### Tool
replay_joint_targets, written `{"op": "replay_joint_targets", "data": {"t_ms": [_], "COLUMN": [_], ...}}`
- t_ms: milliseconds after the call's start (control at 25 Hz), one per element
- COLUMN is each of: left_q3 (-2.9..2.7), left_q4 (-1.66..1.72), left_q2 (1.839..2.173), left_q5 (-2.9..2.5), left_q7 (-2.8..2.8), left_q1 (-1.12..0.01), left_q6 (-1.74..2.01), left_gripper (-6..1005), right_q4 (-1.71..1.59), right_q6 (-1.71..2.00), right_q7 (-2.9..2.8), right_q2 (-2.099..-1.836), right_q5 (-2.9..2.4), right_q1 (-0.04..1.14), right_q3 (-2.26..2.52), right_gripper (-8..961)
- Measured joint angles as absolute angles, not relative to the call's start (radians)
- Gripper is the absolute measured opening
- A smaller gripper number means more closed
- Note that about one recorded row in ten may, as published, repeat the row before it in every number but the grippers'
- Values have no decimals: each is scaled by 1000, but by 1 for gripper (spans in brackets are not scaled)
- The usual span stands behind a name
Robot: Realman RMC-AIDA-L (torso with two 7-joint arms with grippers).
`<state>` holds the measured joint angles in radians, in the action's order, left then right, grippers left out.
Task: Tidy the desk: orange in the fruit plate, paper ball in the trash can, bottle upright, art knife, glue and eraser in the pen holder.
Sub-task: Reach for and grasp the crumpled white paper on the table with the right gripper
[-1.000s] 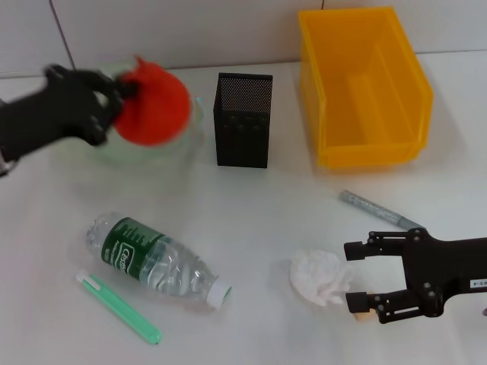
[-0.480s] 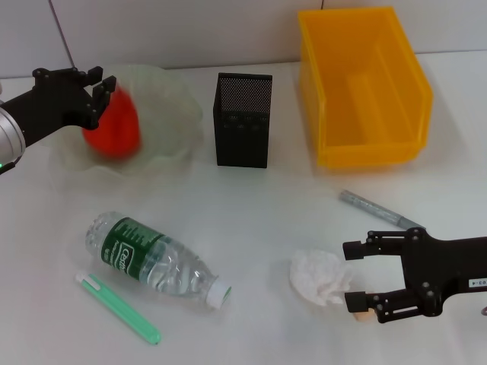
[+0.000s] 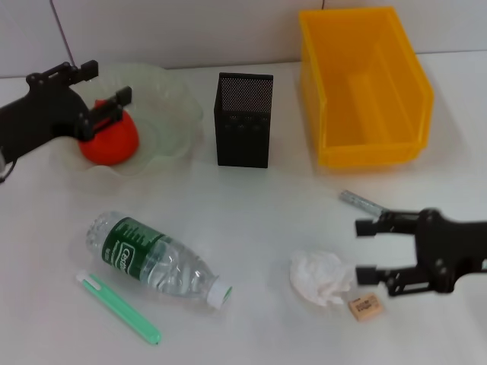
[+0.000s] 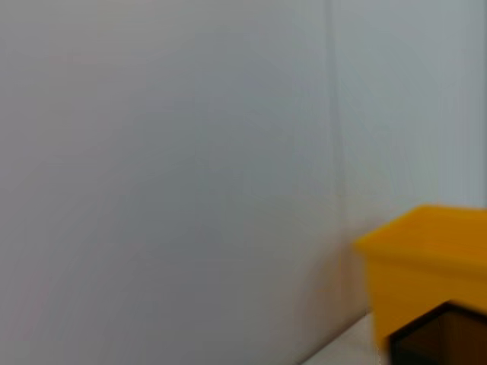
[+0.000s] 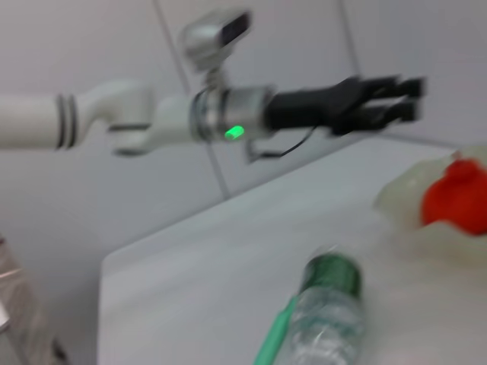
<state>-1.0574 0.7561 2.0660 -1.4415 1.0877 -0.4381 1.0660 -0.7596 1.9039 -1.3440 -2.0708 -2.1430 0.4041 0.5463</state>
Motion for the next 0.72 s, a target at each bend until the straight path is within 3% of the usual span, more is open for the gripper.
{"op": "replay_joint_targets", "data": {"t_ms": [320, 560, 720], "left_q3": [-1055, -1059, -1050], "left_q4": [717, 692, 692], "left_q2": [2035, 2037, 2041], "left_q5": [-1471, -1564, -1571], "left_q7": [1095, 1086, 1088], "left_q1": [-351, -331, -318], "left_q6": [1481, 1531, 1543], "left_gripper": [768, 867, 867], "right_q4": [-1162, -1394, -1442], "right_q6": [1979, 2008, 2078], "right_q7": [-1691, -2051, -2301], "right_q2": [-2064, -2038, -2017], "right_q5": [-2103, -2192, -2343], "right_q1": [451, 563, 693], "right_q3": [551, 669, 804], "right_gripper": [826, 825, 825]}}
